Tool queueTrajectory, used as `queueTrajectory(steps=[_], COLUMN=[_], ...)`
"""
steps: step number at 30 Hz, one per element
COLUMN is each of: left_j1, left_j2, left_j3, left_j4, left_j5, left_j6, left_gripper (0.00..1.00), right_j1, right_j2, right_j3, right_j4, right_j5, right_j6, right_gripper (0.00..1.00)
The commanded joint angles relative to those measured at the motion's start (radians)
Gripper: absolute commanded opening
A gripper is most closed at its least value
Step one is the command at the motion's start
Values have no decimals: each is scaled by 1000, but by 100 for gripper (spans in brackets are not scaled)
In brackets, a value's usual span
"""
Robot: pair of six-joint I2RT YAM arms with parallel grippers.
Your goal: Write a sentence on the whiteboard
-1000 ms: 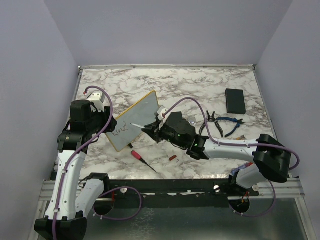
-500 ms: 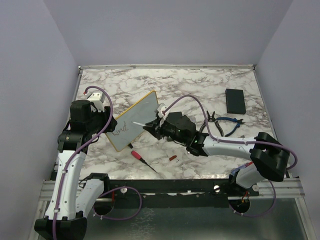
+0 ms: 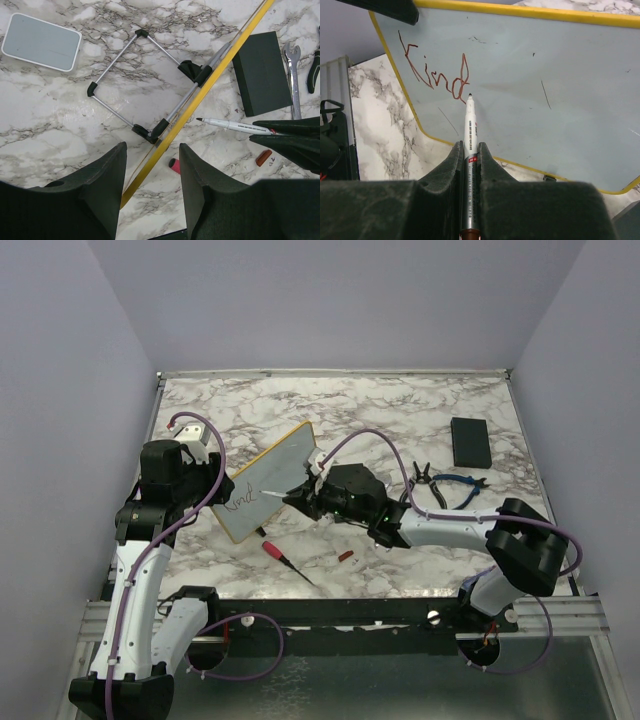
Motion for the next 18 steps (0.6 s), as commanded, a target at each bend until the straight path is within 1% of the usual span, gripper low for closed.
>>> queueTrajectory(steps=[1,9,18], left_j1=[-5,-5,-6], left_j2=[-3,-2,-2], left_j3=[-1,-1,-1], left_j4=[-19,-19,-19], left_j5=[16,18,20], left_j6=[-1,-1,0], left_gripper=[47,47,47], right_j1=[4,5,4], right_j2=[32,65,101], right_j3=[37,66,82], right_j4=[11,5,-9], right_j5=[-38,-42,8], right_j6=[-2,-4,4], right_gripper=[0,1,1])
